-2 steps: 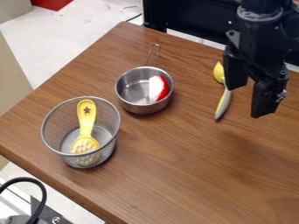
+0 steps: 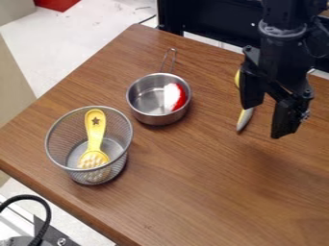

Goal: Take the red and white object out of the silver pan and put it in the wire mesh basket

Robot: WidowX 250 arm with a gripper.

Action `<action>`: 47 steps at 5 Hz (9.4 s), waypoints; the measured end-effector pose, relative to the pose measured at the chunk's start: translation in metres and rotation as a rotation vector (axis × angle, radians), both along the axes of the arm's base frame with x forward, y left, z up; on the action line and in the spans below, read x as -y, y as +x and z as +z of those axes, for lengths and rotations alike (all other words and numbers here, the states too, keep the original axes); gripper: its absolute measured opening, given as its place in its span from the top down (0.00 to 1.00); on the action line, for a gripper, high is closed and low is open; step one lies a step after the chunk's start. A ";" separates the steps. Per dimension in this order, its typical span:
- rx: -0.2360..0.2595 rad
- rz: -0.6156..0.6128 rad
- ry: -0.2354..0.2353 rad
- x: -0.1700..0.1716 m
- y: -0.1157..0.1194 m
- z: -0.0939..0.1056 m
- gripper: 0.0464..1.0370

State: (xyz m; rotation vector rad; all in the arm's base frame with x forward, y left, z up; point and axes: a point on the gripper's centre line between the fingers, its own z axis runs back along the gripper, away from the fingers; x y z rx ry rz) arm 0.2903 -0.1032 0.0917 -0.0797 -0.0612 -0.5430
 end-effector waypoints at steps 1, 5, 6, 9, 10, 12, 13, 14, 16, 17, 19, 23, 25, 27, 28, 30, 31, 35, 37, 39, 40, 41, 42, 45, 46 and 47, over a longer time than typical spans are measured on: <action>0.030 0.157 0.010 -0.017 0.009 -0.002 0.04; 0.225 0.963 0.102 -0.123 0.022 0.007 0.04; 0.164 1.050 0.100 -0.145 0.030 -0.007 0.04; 0.070 1.099 0.064 -0.166 0.039 -0.029 0.04; 0.086 1.081 0.073 -0.167 0.037 -0.036 0.04; 0.070 1.053 0.039 -0.162 0.039 -0.051 0.04; 0.055 1.047 0.021 -0.160 0.039 -0.054 0.04; 0.049 1.062 0.007 -0.159 0.039 -0.054 0.04; 0.046 1.060 0.034 -0.163 0.038 -0.061 0.04; 0.030 1.058 0.024 -0.164 0.036 -0.062 0.04; 0.068 1.065 0.033 -0.165 0.039 -0.063 0.04; 0.054 1.054 0.057 -0.161 0.040 -0.080 0.36; 0.058 1.082 0.073 -0.160 0.039 -0.077 0.44; 0.098 1.076 0.036 -0.150 0.047 -0.025 0.44; 0.077 1.011 -0.007 -0.148 0.039 0.005 0.44; 0.011 0.737 -0.094 -0.170 -0.017 0.028 0.44; 0.042 0.665 -0.088 -0.187 -0.040 0.023 0.44; 0.000 0.461 0.030 -0.195 -0.090 -0.027 0.44; 0.009 0.477 0.051 -0.184 -0.083 -0.038 0.44; -0.025 0.489 0.022 -0.169 -0.078 -0.042 0.39; -0.057 0.523 0.009 -0.168 -0.077 -0.040 0.11; -0.079 0.535 -0.006 -0.171 -0.077 -0.034 0.03; -0.098 0.548 -0.030 -0.172 -0.075 -0.027 0.04; -0.014 0.549 -0.096 -0.150 -0.044 -0.009 0.04; 0.031 0.546 -0.119 -0.140 -0.035 0.006 0.04; 0.063 0.543 -0.097 -0.122 -0.024 0.011 0.04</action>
